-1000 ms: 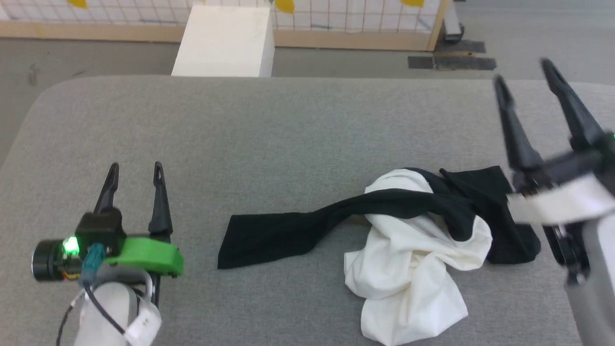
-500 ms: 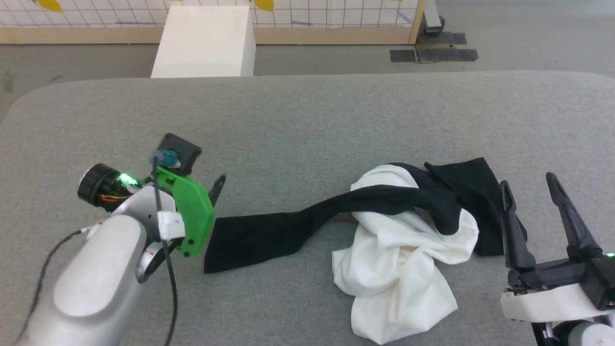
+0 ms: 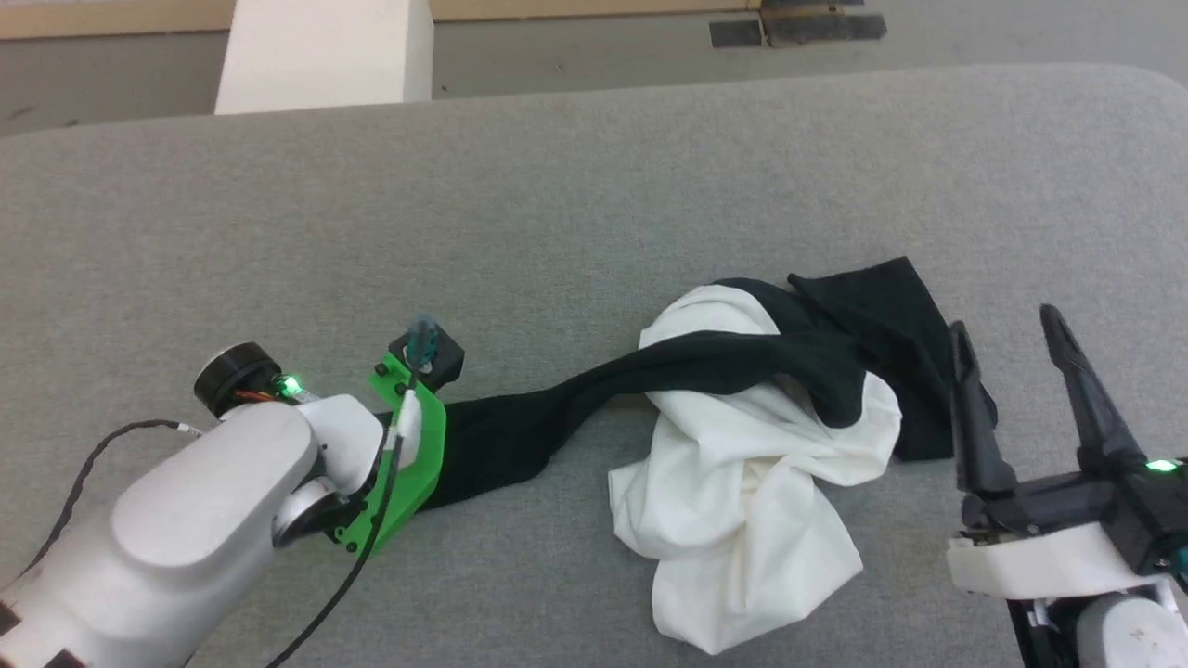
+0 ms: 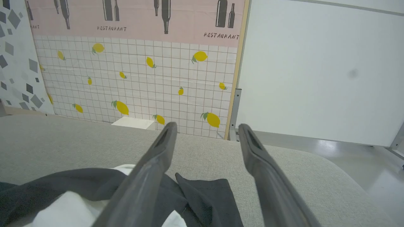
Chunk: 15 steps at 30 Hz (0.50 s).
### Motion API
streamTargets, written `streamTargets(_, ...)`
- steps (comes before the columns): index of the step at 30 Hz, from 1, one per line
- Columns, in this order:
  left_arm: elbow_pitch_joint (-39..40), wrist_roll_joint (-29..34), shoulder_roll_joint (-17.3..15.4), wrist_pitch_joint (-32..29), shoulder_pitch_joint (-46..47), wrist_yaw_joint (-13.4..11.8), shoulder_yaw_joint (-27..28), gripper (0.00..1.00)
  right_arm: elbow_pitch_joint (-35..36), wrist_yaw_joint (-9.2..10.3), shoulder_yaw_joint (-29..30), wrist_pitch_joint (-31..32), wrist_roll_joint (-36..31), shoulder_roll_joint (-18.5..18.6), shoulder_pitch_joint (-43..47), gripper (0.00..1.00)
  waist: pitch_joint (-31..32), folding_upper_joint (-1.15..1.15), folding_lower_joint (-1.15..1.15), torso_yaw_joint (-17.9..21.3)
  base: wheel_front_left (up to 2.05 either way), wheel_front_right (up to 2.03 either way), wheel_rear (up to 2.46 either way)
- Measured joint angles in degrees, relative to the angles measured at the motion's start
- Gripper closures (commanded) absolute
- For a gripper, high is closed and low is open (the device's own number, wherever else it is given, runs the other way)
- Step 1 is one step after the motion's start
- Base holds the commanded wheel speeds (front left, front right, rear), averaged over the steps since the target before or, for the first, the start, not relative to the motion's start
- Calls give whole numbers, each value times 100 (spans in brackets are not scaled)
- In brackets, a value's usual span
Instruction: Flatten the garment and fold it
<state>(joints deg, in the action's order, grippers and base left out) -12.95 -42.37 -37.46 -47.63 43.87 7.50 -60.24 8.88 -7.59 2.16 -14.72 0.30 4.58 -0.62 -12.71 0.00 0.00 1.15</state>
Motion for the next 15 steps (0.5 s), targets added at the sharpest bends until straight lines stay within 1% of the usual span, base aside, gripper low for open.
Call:
streamTargets(4,-260,-255,-13,-221,449,0,-765,0,-69,0,-122,0,-22,-11,-146,0,-154,0,0,127,0,0,0)
streamTargets(7,-339,-431,-65,-221,655,0,-1045,0,-101,0,-135,0,-27,-20,-185,0,-232,0,0,221,0,0,0)
streamTargets(8,-343,-511,-94,-213,688,0,-1089,100,-115,0,-122,0,-29,-23,-185,0,-249,0,0,245,0,0,0)
streamTargets(10,-345,-653,-154,-66,708,0,-1122,100,-143,0,-83,0,-30,-30,-185,0,-248,0,0,262,0,0,0)
streamTargets(12,-323,-664,-227,370,728,0,-1166,100,-144,0,-45,0,-36,-36,-181,0,-213,0,0,252,0,0,0)
streamTargets(15,-289,-675,-447,1060,727,1,-1181,100,-142,0,70,0,-37,-49,-157,0,-120,0,0,208,0,0,0)
